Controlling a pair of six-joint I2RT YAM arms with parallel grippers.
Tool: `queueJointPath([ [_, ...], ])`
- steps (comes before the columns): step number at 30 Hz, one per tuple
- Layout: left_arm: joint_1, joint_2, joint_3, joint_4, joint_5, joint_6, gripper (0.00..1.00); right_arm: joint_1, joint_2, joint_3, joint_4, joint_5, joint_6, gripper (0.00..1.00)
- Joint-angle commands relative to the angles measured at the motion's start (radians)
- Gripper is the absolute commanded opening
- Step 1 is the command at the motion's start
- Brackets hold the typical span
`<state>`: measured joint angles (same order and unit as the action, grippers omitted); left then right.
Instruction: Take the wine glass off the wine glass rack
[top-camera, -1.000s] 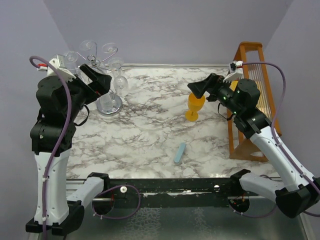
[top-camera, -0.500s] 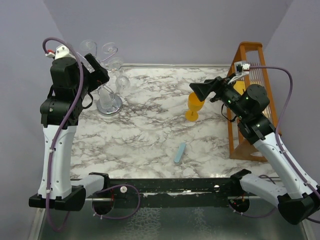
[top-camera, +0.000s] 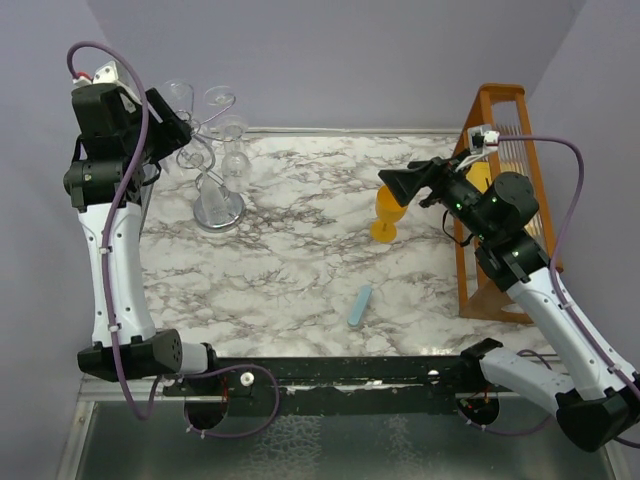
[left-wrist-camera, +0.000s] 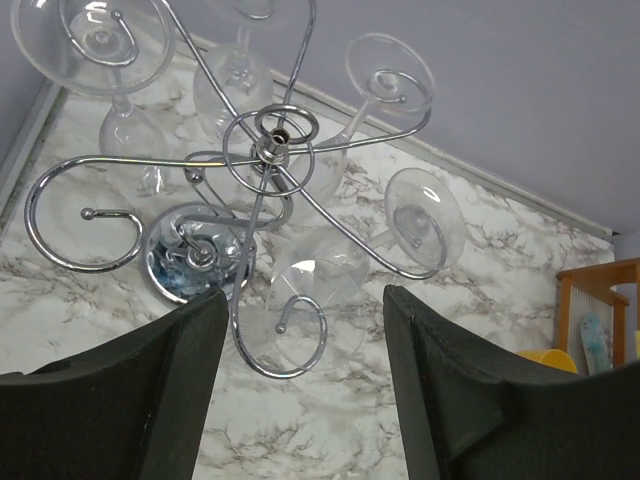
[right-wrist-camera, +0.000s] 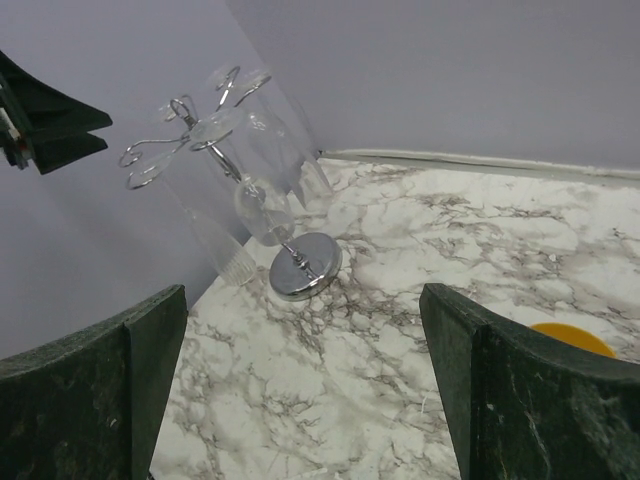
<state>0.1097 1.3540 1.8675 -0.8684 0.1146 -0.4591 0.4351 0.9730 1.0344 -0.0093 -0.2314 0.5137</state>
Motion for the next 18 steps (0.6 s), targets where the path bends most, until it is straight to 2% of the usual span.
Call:
queueJointPath([
  [1, 0.076, 0.016, -0.038, 0.047, 0.251, -0.004, 0.62, 0.012, -0.028, -0.008, 0.033, -0.012, -0.03, 1.0],
  [4, 0.099, 0.037, -0.059, 0.053, 0.281, -0.005, 0.56, 0.017, -0.03, -0.013, 0.036, -0.008, -0.035, 1.0],
  [8, 0.12, 0.054, -0.083, 0.066, 0.295, 0.002, 0.55, 0.019, -0.027, -0.02, 0.042, -0.006, -0.037, 1.0],
  [18, 0.127, 0.083, -0.109, 0.068, 0.343, 0.025, 0.43, 0.018, -0.009, -0.015, 0.046, -0.006, -0.038, 1.0],
])
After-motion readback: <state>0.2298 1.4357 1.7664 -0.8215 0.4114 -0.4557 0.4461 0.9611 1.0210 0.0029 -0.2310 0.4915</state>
